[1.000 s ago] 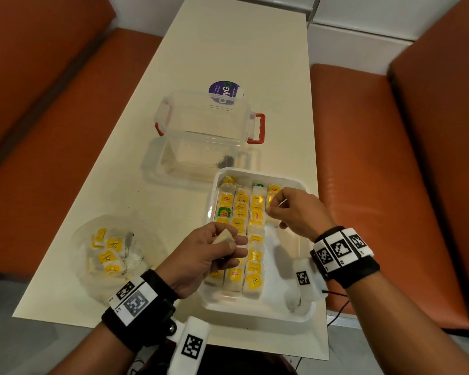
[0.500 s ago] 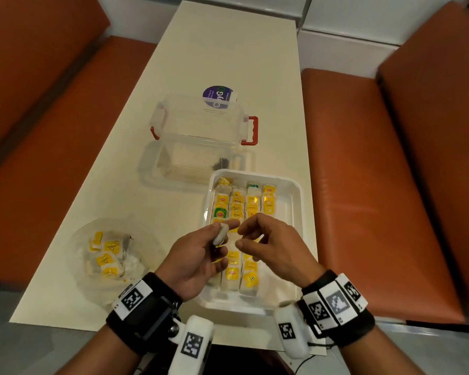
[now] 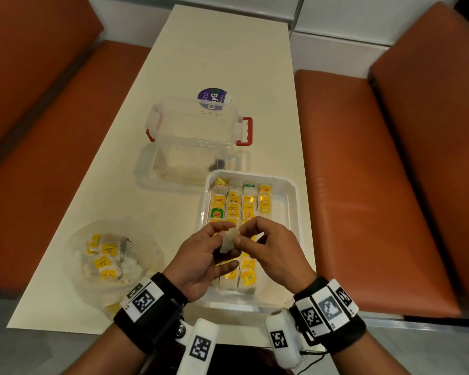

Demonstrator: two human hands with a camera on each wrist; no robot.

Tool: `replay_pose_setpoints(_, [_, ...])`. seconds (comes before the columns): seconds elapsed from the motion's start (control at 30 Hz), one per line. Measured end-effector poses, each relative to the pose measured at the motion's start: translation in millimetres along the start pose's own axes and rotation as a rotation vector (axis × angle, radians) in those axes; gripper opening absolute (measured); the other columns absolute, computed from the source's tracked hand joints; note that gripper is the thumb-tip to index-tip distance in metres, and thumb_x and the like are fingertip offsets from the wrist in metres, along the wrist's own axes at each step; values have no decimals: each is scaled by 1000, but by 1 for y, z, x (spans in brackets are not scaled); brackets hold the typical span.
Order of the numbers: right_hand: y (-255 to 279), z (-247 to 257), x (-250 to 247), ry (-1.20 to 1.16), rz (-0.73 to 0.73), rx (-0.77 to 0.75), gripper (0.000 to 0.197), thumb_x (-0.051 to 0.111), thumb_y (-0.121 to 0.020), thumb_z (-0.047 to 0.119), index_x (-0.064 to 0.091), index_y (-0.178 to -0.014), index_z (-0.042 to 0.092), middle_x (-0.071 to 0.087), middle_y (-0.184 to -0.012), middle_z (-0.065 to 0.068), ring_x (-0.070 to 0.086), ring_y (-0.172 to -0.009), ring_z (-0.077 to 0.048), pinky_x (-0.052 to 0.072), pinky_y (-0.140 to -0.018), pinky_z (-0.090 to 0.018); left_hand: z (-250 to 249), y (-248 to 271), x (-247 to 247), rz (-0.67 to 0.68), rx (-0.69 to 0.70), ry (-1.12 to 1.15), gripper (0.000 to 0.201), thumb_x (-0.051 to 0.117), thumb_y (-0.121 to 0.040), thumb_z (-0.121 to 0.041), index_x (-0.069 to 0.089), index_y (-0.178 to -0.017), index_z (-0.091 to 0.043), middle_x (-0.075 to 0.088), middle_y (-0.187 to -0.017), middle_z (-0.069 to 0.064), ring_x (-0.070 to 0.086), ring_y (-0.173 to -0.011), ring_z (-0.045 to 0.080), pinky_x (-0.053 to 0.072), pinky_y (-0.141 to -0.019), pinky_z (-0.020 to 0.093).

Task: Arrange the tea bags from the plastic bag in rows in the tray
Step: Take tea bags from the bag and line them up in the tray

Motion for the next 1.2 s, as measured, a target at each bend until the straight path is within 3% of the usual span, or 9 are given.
replay_pose_setpoints(0.1, [-2,0,-8,-5,-27,5,6,73,-87,36,68,-87,32,70,-86,15,60,-66,-4,46,-63,-21,2,0,1,21,-11,-15,29,54,-101,-38,71,-114,-18,73,-99,10,73,-90,25,60,-77,40])
replay_pose_setpoints(0.2, [-6,1,-13,-30,-11,-2,5,74,-88,28,69,-89,29,70,-76,5,64,-67,-10,49,-62,-26,-2,-2,3,60,31,-156,46,59,-90,-60,75,-110,-21,74,-105,6,71,-99,23,55,-87,44])
replay_pose_setpoints(0.3, [-10,1,-23,-53,-8,10,6,74,-89,21,71,-92,25,71,-71,3,67,-65,-9,46,-61,-21,-9,-1,9,102,113,-311,34,79,-81,-45,73,-102,-19,72,-110,14,69,-91,18,54,-81,38])
replay_pose_setpoints(0.43, [-15,0,-30,-5,20,-3,5,75,-89,23,72,-92,27,71,-70,4,68,-64,-8,45,-63,-26,-12,-3,11,106,155,-422,19,73,-88,-27,73,-103,-15,72,-105,18,65,-82,14,51,-73,33])
replay_pose_setpoints(0.73, [-18,6,-35,161,127,-20,5,75,-89,26,74,-93,26,72,-70,8,68,-64,-3,52,-62,-25,-9,-10,15,100,157,-526,20,76,-86,-28,72,-97,-11,76,-87,4,67,-75,12,50,-69,31])
replay_pose_setpoints(0.9, [-24,7,-39,270,187,-59,2,74,-90,29,72,-92,29,71,-70,9,68,-66,-5,55,-66,-32,-10,-12,13,63,156,-494,28,78,-85,-27,70,-112,-26,76,-95,2,71,-78,16,53,-67,29])
replay_pose_setpoints(1.07, [-46,-5,-58,407,150,-39,12,73,-90,27,67,-86,37,69,-68,11,63,-64,0,47,-62,-22,-16,-10,-3,9,160,-443,25,76,-86,-29,69,-109,-24,75,-93,2,70,-77,17,52,-66,31])
replay_pose_setpoints(1.2, [-69,-27,-65,622,116,27,16,66,-89,28,59,-82,41,65,-73,17,65,-78,-9,54,-72,-32,-21,-4,-14,-18,180,-435,18,74,-88,-26,70,-103,-17,71,-90,6,64,-71,14,49,-61,28])
Point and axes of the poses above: each hand's wrist, its own y-axis away from the middle knuckle, its own x-axis out of the palm, z = x × y, the point moved 10 cm from there along -y, towards the middle knuckle
